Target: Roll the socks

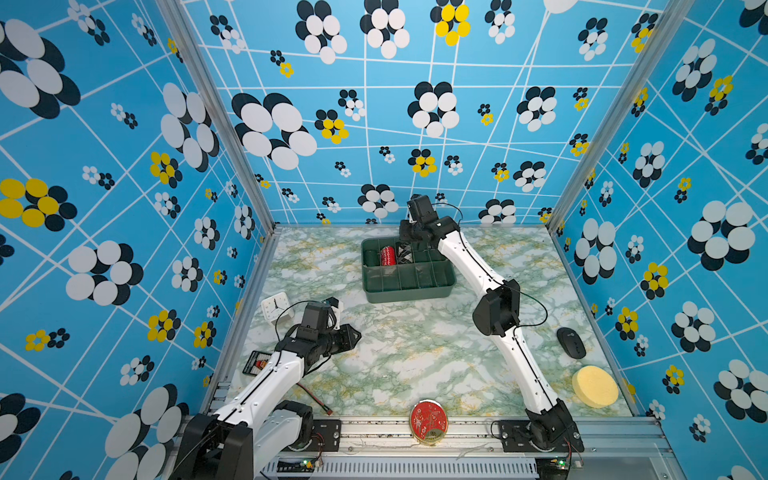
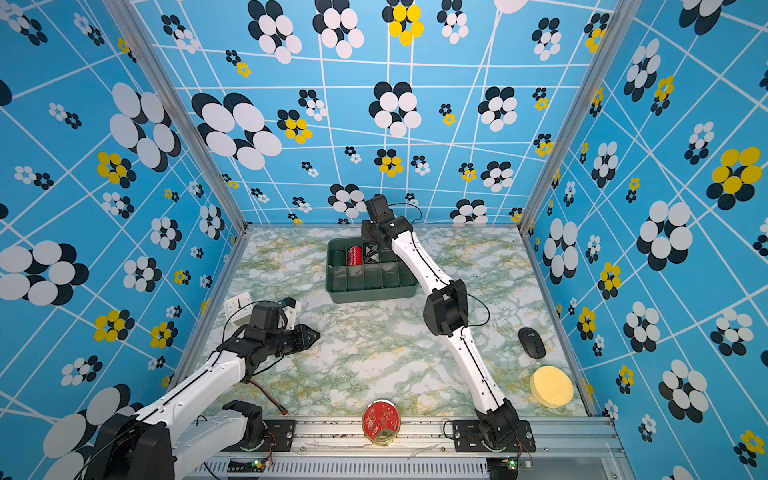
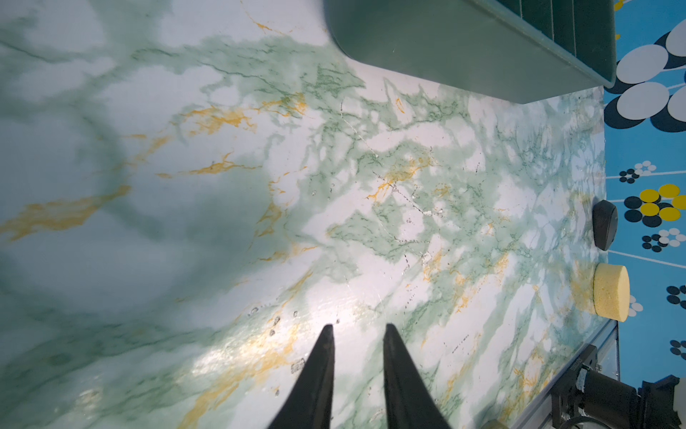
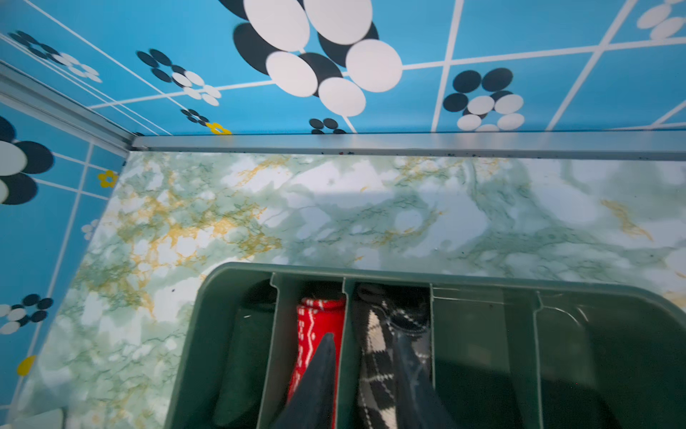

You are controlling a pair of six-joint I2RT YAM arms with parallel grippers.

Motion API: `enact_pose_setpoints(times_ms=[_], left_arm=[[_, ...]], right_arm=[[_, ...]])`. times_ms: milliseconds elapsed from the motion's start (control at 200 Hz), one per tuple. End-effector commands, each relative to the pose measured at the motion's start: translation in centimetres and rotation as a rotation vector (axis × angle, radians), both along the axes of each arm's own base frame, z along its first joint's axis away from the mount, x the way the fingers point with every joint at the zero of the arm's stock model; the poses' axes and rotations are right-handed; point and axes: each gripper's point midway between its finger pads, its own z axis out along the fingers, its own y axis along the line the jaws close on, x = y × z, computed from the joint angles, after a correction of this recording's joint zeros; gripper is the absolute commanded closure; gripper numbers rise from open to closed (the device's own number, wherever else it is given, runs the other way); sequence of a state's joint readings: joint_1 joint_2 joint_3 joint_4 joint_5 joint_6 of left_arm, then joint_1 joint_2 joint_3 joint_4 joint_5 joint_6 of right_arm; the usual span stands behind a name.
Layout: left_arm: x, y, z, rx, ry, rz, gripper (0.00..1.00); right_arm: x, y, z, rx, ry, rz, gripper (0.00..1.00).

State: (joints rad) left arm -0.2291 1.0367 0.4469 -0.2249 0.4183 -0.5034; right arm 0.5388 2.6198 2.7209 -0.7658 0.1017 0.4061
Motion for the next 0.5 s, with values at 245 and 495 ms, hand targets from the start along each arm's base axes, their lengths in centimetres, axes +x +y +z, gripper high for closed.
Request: enact_pose_setpoints(times_ms=[245, 495], left_arm=[[0.3, 0.1, 1.3, 0.055, -0.019, -0.010, 0.72], [0.6, 0.3, 2.4, 0.080, -0.046, 0.000, 0.72]], right_arm=[[-2.8, -1.5, -3.6, -0.169, 0.125, 0.024, 0.71], [-2.7, -1.1, -5.1, -0.164, 0.143, 0.030, 0.73]])
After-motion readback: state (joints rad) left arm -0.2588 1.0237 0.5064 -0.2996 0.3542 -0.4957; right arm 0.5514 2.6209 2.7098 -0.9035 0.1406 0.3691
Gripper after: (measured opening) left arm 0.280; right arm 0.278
